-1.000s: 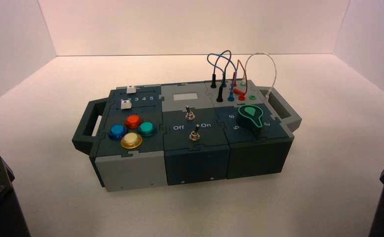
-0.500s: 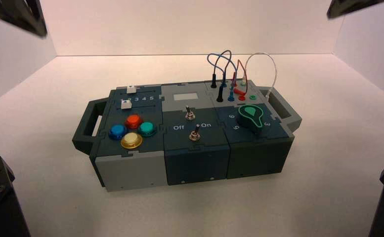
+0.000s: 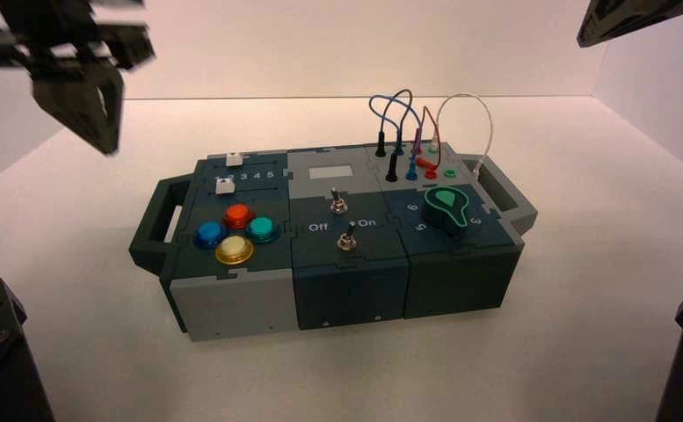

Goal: Move the box to the right.

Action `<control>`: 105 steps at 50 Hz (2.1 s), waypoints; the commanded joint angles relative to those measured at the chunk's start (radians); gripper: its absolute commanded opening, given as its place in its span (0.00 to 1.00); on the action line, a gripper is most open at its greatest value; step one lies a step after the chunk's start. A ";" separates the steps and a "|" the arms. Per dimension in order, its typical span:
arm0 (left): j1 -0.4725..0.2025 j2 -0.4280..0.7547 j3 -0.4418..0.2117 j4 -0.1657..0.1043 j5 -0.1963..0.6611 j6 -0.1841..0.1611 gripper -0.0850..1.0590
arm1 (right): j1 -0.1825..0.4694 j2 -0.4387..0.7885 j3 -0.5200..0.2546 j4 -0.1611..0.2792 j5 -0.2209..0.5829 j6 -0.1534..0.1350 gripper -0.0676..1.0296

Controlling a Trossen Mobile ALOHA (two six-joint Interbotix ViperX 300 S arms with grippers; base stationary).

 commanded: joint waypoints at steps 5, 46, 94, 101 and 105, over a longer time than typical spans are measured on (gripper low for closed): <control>-0.026 0.097 -0.032 -0.002 0.000 -0.003 0.05 | -0.005 -0.003 -0.037 0.003 -0.003 0.000 0.04; -0.178 0.270 -0.089 -0.067 -0.003 -0.003 0.05 | -0.072 -0.077 -0.034 0.005 -0.012 0.003 0.04; -0.445 0.410 -0.310 -0.137 0.029 0.000 0.05 | -0.084 -0.100 -0.018 0.025 -0.017 0.009 0.04; -0.463 0.425 -0.350 -0.140 0.040 0.000 0.05 | -0.083 -0.100 -0.017 0.025 -0.017 0.009 0.04; -0.476 0.436 -0.370 -0.141 0.048 0.000 0.05 | -0.083 -0.100 -0.017 0.025 -0.017 0.009 0.04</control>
